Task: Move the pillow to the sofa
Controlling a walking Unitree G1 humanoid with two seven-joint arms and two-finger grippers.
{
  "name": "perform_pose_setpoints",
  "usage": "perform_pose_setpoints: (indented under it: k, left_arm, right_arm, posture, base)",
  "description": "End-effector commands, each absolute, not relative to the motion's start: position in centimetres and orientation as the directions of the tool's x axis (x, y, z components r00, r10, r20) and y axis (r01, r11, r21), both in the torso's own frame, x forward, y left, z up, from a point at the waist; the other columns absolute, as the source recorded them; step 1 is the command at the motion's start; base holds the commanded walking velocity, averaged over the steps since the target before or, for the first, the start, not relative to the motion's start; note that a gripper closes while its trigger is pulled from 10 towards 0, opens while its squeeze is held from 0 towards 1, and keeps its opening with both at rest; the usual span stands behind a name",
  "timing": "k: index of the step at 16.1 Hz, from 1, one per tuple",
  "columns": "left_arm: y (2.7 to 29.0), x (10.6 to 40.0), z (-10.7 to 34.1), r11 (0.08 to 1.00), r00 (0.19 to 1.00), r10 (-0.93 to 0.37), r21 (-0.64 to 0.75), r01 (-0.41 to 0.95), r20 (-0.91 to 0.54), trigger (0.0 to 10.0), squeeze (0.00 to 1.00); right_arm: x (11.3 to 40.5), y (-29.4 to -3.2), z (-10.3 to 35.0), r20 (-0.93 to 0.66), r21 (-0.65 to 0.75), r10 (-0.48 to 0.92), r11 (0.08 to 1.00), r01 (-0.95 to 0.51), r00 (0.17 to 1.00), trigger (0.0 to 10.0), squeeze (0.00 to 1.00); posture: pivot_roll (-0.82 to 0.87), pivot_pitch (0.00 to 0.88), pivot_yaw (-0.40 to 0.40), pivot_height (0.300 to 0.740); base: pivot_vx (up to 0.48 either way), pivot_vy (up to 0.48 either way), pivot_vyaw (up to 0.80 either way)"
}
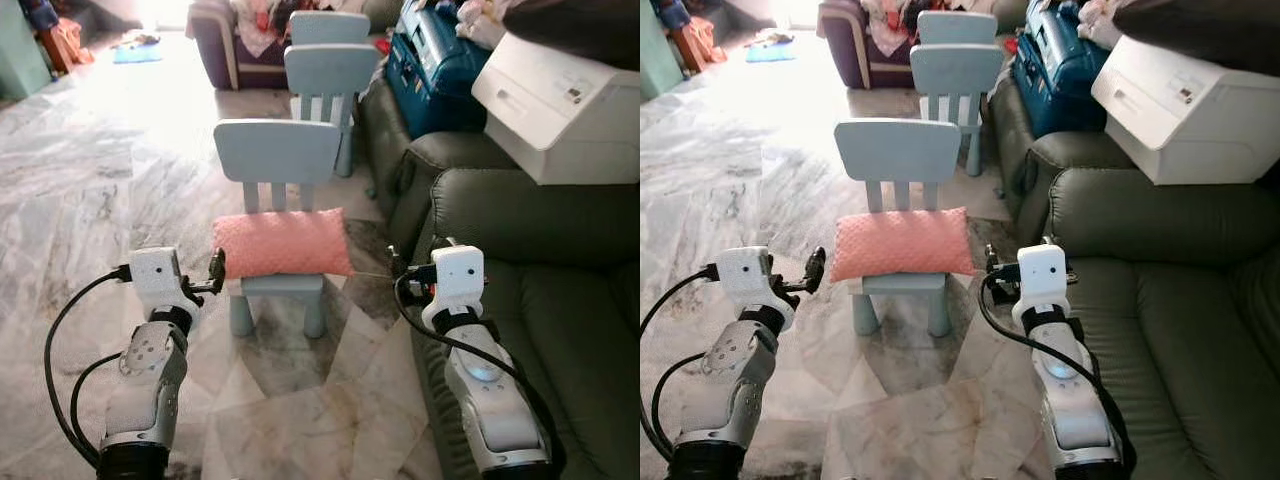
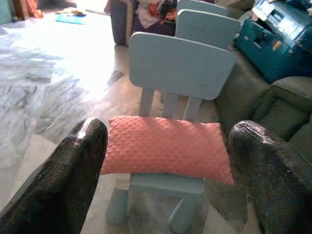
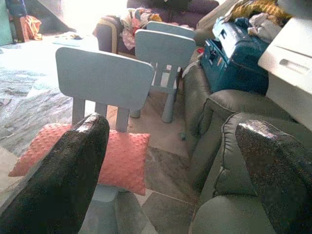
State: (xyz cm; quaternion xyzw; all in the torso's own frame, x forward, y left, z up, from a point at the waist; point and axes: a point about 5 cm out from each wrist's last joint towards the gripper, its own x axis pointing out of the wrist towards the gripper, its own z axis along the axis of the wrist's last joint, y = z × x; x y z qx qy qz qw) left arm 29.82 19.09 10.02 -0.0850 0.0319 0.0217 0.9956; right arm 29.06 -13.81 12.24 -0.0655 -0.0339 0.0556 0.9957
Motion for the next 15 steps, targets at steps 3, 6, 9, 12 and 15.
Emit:
perform_pose_setpoints:
  k: [3, 6, 9, 12, 15]
  left_arm:
    - [19.1, 29.6, 9.5, 0.981, 0.994, 0.042, -0.183, -0.06, -0.104, 10.0, 0.0]
    - [19.0, 29.7, 9.5, 0.982, 0.993, 0.029, -0.181, -0.049, -0.113, 10.0, 0.0]
    - [18.7, 29.8, 9.8, 0.987, 0.996, -0.001, -0.163, -0.014, -0.087, 10.0, 0.0]
    - [18.2, 29.8, 10.0, 0.987, 0.997, -0.035, -0.159, 0.023, -0.073, 10.0, 0.0]
    - [18.2, 29.8, 10.1, 0.985, 0.997, -0.054, -0.167, 0.043, -0.063, 10.0, 0.0]
  right_arm:
    - [29.1, -13.9, 12.6, 0.07, -0.128, 0.116, 0.986, -0.106, 0.991, 10.0, 0.0]
    - [29.2, -13.9, 12.6, 0.071, -0.129, 0.116, 0.986, -0.107, 0.991, 10.0, 0.0]
    - [29.1, -13.9, 12.6, 0.071, -0.13, 0.114, 0.986, -0.104, 0.991, 10.0, 0.0]
    - [29.1, -13.8, 12.6, 0.072, -0.129, 0.113, 0.986, -0.103, 0.991, 10.0, 0.0]
    - [29.1, -13.8, 12.5, 0.072, -0.128, 0.111, 0.987, -0.102, 0.991, 10.0, 0.0]
  posture:
    - [-0.08, 0.086, -0.032, 0.74]
    - [-0.08, 0.085, -0.029, 0.74]
    - [-0.08, 0.084, -0.028, 0.74]
    - [-0.08, 0.085, -0.026, 0.74]
    - [-0.08, 0.085, -0.024, 0.74]
  base:
    - [0.0, 0.264, 0.0]
    - [0.0, 0.48, 0.0]
    - [0.0, 0.256, 0.0]
    - [0.0, 0.0, 0.0]
    - [0.0, 0.0, 0.0]
